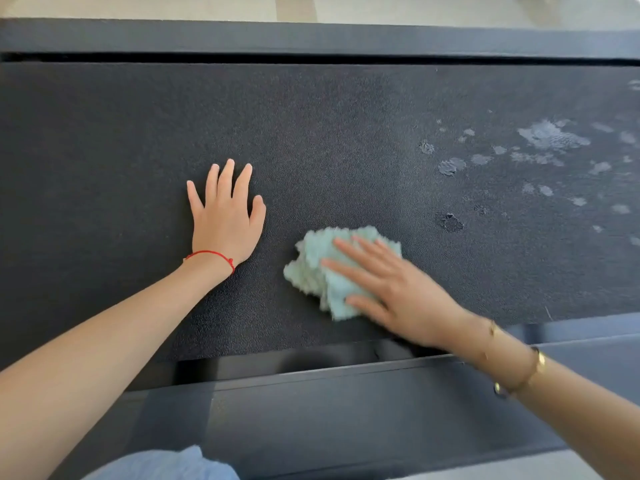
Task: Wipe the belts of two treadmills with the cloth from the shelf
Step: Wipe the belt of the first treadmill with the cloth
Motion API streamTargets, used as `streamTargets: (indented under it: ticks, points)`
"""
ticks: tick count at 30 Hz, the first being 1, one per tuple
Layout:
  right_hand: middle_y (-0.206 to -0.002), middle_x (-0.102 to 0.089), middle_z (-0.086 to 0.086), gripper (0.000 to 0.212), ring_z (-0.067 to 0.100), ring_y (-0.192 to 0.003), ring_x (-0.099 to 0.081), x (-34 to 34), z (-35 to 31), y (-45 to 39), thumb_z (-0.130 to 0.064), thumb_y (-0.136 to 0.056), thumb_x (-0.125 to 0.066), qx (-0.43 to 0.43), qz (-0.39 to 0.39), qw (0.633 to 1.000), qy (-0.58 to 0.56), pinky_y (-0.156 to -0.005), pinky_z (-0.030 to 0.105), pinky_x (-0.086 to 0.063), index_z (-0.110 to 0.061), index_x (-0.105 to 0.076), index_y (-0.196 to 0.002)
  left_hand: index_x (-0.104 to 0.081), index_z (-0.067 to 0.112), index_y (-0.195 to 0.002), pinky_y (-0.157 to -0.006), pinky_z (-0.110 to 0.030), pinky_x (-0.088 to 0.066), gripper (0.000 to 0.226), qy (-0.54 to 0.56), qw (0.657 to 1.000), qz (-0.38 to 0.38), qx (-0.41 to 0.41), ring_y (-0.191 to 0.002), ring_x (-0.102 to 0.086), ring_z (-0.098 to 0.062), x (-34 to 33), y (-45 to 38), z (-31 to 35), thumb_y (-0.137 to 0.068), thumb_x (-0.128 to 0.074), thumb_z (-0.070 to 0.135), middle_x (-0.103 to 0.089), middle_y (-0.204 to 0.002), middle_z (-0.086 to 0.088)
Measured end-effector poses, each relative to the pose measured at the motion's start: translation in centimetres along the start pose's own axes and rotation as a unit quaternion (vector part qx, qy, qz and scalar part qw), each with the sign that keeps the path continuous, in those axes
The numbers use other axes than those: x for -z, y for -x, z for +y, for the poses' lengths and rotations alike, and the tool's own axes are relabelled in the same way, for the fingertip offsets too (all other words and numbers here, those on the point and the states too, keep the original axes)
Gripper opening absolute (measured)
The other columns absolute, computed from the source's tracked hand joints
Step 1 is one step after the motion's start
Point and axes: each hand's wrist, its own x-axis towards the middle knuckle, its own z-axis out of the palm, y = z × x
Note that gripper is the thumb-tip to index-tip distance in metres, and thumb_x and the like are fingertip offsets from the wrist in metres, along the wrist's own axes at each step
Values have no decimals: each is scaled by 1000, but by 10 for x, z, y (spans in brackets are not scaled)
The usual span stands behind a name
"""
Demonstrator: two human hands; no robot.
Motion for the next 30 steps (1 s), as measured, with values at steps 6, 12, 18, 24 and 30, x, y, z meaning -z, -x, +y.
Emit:
streamTargets:
  ticks: [6, 12, 18, 24, 30]
  points:
    - [-161, -21, 8, 59, 36, -149, -15, 8, 72, -81, -51, -99, -29, -256, 92, 962, -4, -121, 47, -6, -25, -31, -152, -23, 20, -156, -120, -59, -3, 57, -2, 1000, -8, 2, -152, -9, -26, 0, 0, 0, -103, -30, 38, -17, -164, -7]
    - [-162, -20, 0, 51, 27, -150, -14, -14, -21, -31, -46, -103, -30, -41, 49, 998, 4, -123, 43, -7, -32, -29, -152, -26, 19, -155, -120, -59, -4, 56, 0, 1000, 6, -3, -152, -11, -28, -2, 0, -1, -102, -33, 36, -20, -163, -9]
    - [-160, -26, 5, 56, 30, -148, -21, 1, 44, -69, -50, -100, -29, -150, 90, 985, 0, -120, 36, -4, -26, -35, -151, -24, 18, -156, -120, -59, -4, 57, -4, 1000, 3, -6, -152, -10, -28, 0, 1, -1, -102, -32, 36, -19, -164, -9]
    - [-162, -19, 4, 51, 32, -150, -11, 1, 51, -109, -44, -104, -31, -252, 100, 963, 3, -122, 44, -1, -29, -28, -152, -25, 17, -156, -120, -59, -6, 58, -7, 1000, -1, -10, -152, -11, -29, 0, 1, -1, -102, -32, 37, -20, -163, -10]
    - [-164, -6, -7, 52, 19, -152, 1, -2, -28, -13, -48, -104, -23, -129, 20, 991, 4, -123, 38, 0, -37, -14, -155, -25, 10, -155, -119, -62, -5, 56, 5, 999, -15, -28, -152, -12, -28, 3, -1, 3, -102, -35, 29, -22, -162, -11]
